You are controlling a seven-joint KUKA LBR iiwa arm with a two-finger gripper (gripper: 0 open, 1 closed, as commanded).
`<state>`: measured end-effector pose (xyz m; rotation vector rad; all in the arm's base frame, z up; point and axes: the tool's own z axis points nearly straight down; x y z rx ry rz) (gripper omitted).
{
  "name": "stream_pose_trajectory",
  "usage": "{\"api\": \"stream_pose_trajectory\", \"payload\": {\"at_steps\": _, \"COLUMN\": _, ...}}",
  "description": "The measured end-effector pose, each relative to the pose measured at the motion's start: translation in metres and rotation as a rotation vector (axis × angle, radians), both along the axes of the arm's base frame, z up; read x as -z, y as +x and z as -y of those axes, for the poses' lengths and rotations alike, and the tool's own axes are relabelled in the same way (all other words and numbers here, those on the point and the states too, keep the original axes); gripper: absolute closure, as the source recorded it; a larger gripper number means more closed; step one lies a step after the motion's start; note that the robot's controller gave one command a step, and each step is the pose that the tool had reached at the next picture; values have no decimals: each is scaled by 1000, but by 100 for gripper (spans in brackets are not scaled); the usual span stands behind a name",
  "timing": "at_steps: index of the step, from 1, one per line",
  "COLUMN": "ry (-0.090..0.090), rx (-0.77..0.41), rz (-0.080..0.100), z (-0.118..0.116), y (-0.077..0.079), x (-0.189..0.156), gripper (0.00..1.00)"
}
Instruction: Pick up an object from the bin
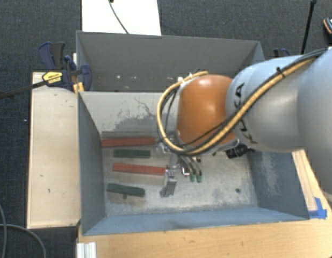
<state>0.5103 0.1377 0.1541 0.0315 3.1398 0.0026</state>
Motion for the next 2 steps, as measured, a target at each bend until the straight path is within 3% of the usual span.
{"api": "stream_pose_trajectory", "payload": {"at_steps": 1, "ry": -1, "rx": -166, "rz": 2, "z": -10, "y": 68, "x": 87, "gripper": 0}}
{"api": "stream_pose_trajectory", "payload": {"at_steps": 2, "ry": 0, "rx": -163, "rz": 3, "z": -10, "y": 68, "x": 83, "gripper": 100}}
